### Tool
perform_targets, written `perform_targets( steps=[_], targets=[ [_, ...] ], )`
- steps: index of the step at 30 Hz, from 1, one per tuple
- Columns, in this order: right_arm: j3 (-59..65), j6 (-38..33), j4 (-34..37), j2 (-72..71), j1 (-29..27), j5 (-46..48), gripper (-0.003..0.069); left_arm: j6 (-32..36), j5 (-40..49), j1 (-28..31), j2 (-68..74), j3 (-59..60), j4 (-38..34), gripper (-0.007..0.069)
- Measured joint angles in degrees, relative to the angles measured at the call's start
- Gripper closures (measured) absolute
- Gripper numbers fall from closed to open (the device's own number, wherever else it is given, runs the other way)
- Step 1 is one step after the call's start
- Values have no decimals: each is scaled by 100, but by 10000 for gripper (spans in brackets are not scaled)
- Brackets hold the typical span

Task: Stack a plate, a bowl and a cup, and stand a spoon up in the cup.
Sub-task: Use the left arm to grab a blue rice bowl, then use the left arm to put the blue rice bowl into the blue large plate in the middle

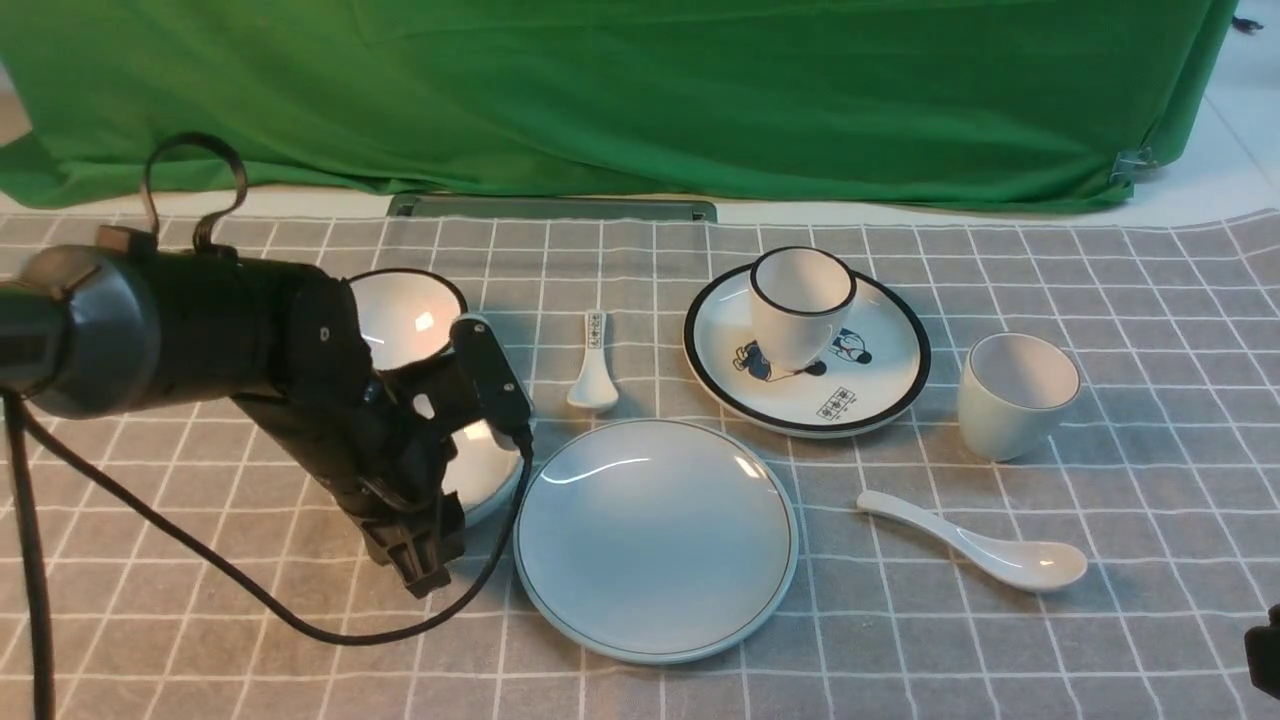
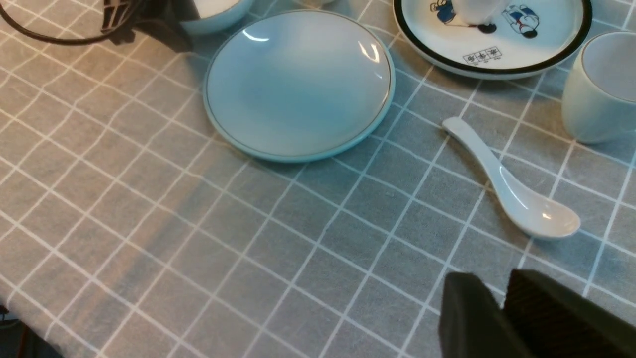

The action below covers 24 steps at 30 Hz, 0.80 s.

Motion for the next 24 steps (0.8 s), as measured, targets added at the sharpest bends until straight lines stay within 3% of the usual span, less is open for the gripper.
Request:
perform_targets(
  steps=[3, 7, 11, 16, 20, 24],
  targets=[
    [0, 0, 0, 0, 0, 0, 504, 55, 52, 0, -39, -57, 0, 496],
    [0, 0, 0, 0, 0, 0, 500, -72, 378, 6, -158, -104, -33, 510],
    [0, 0, 0, 0, 0, -12, 497, -653, 910, -70, -496, -73, -254, 553],
    [0, -14, 0, 0, 4, -88, 491, -1674, 1269, -1028, -1008, -172, -14, 591],
    [0, -14, -4, 0, 4, -131, 487, -1913, 908, -1960, -852, -339, 419, 591],
    [0, -14, -4, 0, 4, -122, 485, -1966, 604, -2348, -527, -506, 525, 591]
  ],
)
